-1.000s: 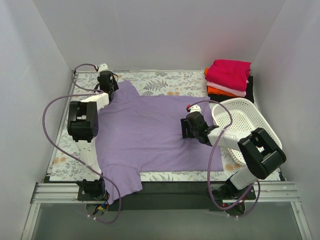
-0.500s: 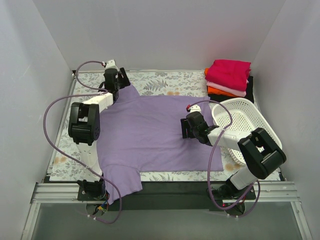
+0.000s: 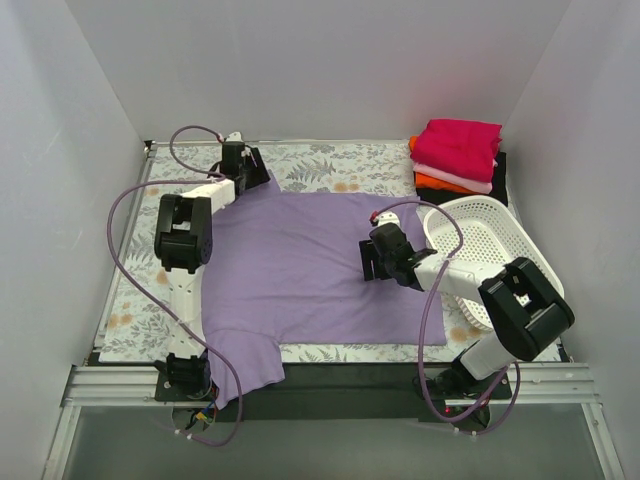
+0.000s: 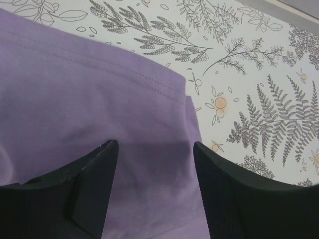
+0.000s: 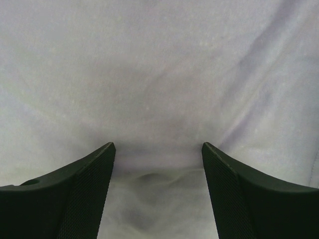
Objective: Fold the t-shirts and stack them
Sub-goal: Flatten the tshirt out
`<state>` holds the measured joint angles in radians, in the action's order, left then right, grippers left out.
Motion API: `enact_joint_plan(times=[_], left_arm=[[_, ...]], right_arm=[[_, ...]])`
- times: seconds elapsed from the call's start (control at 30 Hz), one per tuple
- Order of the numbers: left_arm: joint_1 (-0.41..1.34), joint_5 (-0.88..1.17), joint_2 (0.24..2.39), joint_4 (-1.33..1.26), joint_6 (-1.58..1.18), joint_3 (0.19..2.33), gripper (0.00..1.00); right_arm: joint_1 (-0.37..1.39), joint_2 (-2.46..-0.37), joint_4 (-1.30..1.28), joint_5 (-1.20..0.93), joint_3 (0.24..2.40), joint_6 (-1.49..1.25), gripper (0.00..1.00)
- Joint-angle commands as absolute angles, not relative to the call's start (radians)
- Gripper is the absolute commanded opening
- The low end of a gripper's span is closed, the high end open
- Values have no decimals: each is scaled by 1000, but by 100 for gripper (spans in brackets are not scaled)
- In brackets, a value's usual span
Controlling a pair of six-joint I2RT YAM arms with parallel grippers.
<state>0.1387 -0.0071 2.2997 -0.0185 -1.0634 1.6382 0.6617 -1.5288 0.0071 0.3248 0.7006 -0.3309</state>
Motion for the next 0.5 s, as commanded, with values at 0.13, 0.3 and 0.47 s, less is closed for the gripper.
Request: enact_joint_plan(times=[0.13, 0.3, 0.47], left_arm=[[103, -32, 2347, 71, -1065, 1721, 58], [75, -8, 2378, 72, -1074, 1759, 58], [64, 35, 2424, 72, -1074, 1834, 58]], right_arm=[[643, -1535, -186, 331, 872, -301, 67], [598, -1667, -181, 327, 1003, -269, 68], [569, -1839, -164, 295, 1129, -236, 67]])
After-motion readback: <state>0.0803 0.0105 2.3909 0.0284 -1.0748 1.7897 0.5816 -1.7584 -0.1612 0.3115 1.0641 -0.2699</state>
